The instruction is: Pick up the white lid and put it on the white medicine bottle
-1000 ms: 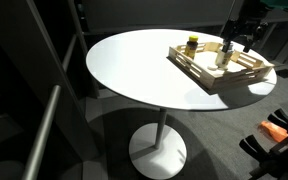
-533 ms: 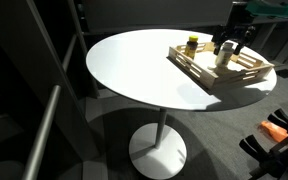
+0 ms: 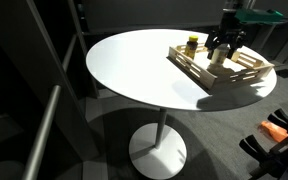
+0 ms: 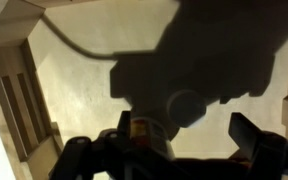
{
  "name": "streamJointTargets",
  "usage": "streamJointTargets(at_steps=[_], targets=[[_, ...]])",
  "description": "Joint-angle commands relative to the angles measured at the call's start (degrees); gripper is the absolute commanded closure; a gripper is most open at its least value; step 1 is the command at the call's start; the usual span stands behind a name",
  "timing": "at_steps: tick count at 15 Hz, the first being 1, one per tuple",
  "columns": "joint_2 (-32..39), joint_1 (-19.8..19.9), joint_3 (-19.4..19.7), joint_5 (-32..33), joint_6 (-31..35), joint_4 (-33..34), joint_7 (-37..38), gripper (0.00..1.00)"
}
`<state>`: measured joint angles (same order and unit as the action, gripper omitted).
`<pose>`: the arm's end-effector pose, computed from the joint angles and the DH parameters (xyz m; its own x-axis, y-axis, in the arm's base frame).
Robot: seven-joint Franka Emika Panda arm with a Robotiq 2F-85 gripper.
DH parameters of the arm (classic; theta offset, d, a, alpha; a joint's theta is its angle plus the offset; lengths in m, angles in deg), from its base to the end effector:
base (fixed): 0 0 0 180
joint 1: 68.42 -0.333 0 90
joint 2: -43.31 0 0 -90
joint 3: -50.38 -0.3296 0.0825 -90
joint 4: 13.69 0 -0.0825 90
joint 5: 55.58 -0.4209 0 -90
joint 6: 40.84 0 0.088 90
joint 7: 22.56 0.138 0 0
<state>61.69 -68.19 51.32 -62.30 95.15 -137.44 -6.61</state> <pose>0.5786 -0.0082 0.1917 0.9197 -0.3726 -0.1236 -0.3791 -0.9247 -0.0340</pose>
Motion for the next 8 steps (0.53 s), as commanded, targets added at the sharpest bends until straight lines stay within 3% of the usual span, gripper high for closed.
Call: streamJointTargets(at_steps=[1, 8], targets=[[1.93, -0.82, 0.13, -0.10, -0.03, 2.28, -0.18, 0.00], [3.87, -1.34, 0.17, -0.07, -0.14, 3.14, -0.36, 0.08]])
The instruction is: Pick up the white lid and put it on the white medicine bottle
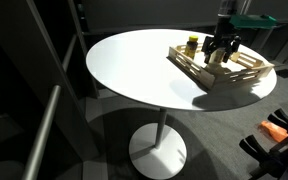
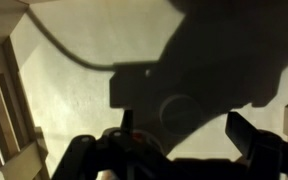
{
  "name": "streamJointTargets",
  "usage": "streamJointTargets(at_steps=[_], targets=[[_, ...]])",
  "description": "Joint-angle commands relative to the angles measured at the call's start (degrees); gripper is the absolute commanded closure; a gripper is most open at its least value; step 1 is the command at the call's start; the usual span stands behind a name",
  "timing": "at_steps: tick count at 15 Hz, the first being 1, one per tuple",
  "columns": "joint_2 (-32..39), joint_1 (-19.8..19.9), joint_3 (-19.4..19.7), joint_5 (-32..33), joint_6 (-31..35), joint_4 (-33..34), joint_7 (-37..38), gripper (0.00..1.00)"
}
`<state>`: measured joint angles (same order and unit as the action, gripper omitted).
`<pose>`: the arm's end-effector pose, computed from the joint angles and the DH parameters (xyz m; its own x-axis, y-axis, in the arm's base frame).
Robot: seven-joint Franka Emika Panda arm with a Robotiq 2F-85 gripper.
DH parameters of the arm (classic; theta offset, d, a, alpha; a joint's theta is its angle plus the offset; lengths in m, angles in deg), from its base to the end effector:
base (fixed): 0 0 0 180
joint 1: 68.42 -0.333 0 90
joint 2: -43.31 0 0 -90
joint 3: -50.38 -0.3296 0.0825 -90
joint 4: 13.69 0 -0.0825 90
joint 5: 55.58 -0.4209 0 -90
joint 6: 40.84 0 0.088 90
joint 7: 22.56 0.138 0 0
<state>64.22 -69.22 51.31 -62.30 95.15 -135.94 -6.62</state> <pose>0.5834 0.0022 0.1763 0.9241 -0.3556 -0.1400 -0.3626 -0.9316 -0.0270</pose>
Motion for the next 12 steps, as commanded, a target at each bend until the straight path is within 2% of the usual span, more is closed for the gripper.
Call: streamJointTargets(at_steps=[1, 5, 12], targets=[[1.56, -0.34, 0.18, -0.07, -0.14, 1.70, -0.35, 0.09], [2.32, -0.51, 0.21, 0.03, -0.18, 2.01, -0.21, 0.12], [2.73, -1.04, 0.42, 0.58, -0.03, 2.52, 0.07, 0.26]])
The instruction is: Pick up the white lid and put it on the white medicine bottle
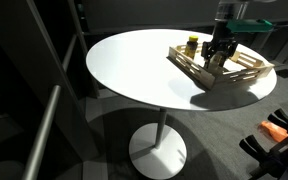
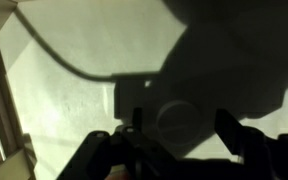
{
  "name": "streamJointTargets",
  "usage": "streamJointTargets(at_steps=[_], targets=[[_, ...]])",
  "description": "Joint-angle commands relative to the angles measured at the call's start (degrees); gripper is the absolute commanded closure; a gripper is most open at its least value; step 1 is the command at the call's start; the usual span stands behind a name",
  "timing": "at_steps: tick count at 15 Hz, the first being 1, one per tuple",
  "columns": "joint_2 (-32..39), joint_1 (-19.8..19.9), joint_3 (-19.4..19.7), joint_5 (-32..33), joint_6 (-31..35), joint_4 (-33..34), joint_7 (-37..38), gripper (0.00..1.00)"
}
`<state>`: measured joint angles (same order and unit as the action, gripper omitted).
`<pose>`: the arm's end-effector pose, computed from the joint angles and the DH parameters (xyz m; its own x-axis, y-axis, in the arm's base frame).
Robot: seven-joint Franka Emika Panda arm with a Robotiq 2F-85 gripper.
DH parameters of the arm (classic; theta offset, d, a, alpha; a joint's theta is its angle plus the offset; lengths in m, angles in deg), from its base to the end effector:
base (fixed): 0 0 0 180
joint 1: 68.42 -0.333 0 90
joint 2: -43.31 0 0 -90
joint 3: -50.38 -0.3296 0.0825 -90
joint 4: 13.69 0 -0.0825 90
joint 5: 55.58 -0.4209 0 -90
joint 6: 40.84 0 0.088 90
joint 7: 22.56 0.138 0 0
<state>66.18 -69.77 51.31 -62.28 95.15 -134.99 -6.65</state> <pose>0.5850 0.0078 0.1627 0.9252 -0.3460 -0.1560 -0.3532 -0.9353 -0.0200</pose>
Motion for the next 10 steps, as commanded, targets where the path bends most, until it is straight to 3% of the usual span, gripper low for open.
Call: streamJointTargets(at_steps=[1, 4, 7, 9, 10], targets=[[0.76, -0.53, 0.45, 0.64, 0.05, 1.58, 0.09, 0.25], [0.67, -0.70, 0.65, 1.07, 0.24, 1.48, 0.30, 0.34], [0.38, -0.62, 0.71, 1.13, 0.14, 1.22, 0.25, 0.51], [-0.01, -0.59, 0.67, 1.00, 0.06, 0.95, 0.16, 0.53], [-0.55, -0.62, 0.65, 1.00, -0.04, 0.70, 0.13, 0.59]])
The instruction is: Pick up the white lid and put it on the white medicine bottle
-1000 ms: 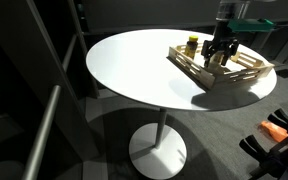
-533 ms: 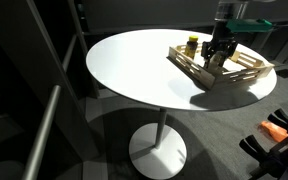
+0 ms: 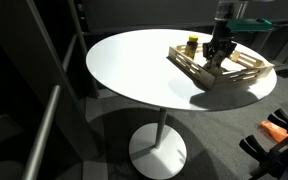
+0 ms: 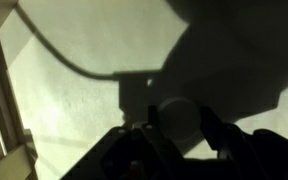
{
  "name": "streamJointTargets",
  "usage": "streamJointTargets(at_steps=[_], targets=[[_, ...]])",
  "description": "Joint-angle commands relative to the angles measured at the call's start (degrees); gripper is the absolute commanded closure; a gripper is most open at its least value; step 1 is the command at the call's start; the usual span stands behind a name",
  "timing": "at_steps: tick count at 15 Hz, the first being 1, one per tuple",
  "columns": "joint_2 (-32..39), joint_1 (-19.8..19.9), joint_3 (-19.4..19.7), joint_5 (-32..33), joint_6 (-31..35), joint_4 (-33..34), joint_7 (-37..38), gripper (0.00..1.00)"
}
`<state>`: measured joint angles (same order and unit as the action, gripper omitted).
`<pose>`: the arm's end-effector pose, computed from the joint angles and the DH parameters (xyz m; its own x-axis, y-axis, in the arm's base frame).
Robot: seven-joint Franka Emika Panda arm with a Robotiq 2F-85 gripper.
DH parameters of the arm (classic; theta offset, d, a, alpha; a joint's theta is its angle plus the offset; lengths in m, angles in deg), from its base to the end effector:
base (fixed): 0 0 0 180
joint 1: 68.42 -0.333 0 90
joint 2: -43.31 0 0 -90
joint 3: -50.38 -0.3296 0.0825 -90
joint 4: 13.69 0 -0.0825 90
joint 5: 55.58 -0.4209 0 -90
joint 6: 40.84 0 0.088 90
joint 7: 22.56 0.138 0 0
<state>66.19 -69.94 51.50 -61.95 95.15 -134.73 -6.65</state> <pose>0.5870 0.0073 0.1643 0.9274 -0.3424 -0.1504 -0.3488 -0.9370 -0.0172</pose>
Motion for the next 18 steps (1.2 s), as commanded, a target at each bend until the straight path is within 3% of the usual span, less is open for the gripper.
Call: streamJointTargets(at_steps=[1, 13, 18], targets=[[-1.14, -0.36, 0.33, 0.47, -0.28, 0.24, -0.15, 0.54], [-13.53, 0.73, -0.35, -0.84, -6.22, -0.88, -3.12, 0.58], [-14.99, 1.98, 1.01, -0.10, -7.52, -0.61, -2.36, 0.59]])
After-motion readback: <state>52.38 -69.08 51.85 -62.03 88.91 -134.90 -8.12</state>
